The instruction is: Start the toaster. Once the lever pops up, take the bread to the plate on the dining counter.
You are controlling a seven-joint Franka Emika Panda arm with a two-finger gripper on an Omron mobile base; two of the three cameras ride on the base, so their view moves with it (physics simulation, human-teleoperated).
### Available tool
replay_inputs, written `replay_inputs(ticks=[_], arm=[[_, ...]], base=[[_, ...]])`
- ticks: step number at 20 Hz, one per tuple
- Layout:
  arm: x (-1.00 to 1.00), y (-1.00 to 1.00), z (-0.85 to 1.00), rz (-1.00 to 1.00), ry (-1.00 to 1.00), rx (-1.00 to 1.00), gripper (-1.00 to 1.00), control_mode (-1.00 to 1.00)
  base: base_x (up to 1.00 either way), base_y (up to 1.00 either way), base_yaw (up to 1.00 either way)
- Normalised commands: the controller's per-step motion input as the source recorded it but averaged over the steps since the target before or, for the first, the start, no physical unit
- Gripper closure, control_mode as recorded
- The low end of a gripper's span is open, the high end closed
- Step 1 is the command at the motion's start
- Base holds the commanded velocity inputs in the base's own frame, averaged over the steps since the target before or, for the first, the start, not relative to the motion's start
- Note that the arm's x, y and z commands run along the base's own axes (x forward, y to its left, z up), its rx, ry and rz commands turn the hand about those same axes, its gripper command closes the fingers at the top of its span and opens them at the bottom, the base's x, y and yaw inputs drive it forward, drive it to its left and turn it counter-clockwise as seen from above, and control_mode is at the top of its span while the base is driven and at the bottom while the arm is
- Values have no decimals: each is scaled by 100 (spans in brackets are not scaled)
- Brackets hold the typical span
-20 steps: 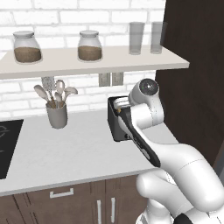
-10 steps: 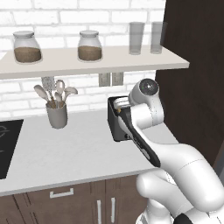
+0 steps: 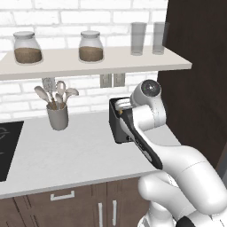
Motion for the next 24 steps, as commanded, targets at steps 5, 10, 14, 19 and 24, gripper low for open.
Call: replay_inputs(ticks=[5, 10, 14, 19, 24], arm=[[0, 0, 0, 0, 0, 0, -100, -100], [0, 0, 0, 0, 0, 0, -100, -100], [0, 0, 0, 0, 0, 0, -100, -100], [0, 0, 0, 0, 0, 0, -100, -100], [0, 0, 0, 0, 0, 0, -100, -100]], base=[[0, 0, 0], [0, 0, 0], [0, 0, 0], [0, 0, 0], [0, 0, 0]])
